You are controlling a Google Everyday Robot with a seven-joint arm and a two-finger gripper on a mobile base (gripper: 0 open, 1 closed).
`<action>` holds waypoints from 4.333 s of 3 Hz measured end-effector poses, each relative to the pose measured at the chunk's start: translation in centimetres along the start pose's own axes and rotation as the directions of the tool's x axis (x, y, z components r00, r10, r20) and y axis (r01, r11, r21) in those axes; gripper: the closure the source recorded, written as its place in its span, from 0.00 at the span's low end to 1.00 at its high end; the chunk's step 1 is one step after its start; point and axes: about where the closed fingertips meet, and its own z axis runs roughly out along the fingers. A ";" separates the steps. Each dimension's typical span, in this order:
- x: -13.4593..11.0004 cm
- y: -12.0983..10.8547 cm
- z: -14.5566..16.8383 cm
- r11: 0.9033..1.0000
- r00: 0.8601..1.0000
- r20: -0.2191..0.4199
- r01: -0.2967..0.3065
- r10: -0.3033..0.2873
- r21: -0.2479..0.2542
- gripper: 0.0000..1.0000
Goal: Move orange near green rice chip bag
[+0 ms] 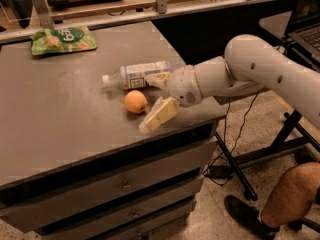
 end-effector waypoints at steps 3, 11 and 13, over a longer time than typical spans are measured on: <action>-1.3 0.1 3.0 0.998 0.999 0.050 0.020 -0.017 -0.067 0.40; -10.4 -23.4 4.2 0.921 0.999 0.027 0.021 -0.034 0.390 1.00; -11.6 -24.9 8.4 0.934 0.997 0.027 0.063 -0.077 0.351 1.00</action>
Offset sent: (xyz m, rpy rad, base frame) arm 0.0029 0.0336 -0.0008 0.0635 0.0084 0.0613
